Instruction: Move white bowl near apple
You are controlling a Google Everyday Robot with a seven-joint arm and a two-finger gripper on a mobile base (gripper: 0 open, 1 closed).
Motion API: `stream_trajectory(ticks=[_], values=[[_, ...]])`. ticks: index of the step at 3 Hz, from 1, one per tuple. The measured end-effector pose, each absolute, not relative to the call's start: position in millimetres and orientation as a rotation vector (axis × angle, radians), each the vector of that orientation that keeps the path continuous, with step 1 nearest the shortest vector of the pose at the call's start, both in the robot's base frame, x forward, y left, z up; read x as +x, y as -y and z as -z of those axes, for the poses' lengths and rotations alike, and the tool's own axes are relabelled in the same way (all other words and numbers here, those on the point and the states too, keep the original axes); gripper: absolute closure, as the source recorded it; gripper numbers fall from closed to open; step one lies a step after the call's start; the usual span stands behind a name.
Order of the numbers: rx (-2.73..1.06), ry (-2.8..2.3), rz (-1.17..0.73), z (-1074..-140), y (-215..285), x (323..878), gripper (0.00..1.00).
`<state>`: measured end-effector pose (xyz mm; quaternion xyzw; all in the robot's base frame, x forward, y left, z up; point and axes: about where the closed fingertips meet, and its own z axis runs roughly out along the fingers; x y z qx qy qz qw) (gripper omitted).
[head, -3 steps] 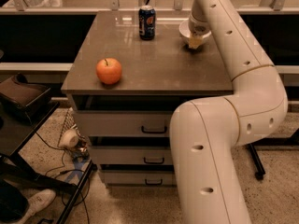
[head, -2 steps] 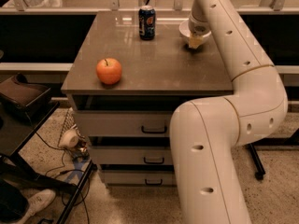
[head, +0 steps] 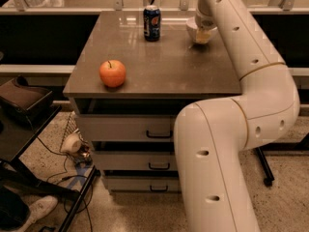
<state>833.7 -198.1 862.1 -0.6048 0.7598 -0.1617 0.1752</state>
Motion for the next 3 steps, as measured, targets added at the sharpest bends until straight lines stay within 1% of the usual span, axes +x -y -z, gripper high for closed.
stream_trajectory(ticks=[1, 3], values=[[-1.710, -2.131, 0.511, -885, 207, 830, 1.00], [-1.791, -2.048, 0.466, -928, 225, 781, 1.00]])
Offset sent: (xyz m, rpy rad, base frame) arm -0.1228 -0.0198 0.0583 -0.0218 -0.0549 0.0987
